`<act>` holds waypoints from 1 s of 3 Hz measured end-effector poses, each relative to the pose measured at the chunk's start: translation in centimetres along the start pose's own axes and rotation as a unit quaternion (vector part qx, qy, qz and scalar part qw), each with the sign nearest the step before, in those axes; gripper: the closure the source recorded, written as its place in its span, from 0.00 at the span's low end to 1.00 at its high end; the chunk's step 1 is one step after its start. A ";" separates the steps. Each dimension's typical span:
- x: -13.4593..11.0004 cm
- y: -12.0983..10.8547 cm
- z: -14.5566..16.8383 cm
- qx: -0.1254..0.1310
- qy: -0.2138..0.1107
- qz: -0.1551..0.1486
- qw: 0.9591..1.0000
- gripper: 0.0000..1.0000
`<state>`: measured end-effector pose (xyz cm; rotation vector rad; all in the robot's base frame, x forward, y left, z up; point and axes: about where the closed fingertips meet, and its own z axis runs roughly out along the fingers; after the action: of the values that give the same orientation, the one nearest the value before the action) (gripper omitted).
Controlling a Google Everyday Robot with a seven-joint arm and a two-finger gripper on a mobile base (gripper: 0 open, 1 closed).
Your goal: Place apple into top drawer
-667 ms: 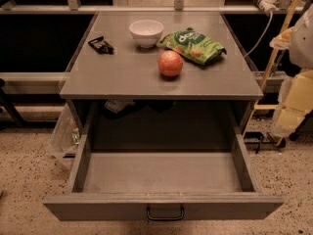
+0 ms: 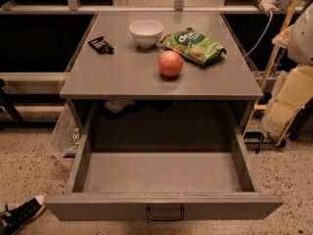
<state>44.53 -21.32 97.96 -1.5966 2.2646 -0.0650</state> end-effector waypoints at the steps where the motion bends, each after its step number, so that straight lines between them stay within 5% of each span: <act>1: -0.4 -1.1 0.2 0.027 -0.044 0.089 0.995 0.00; 2: -0.5 -3.4 0.0 0.065 -0.084 0.172 0.979 0.00; 3: -1.2 -6.4 0.3 0.097 -0.122 0.246 0.957 0.00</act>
Offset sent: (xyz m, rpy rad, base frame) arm 0.0613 -0.0240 0.0176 0.3619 -0.2065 -0.5287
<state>50.70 -22.50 99.60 -0.8581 2.3048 0.0381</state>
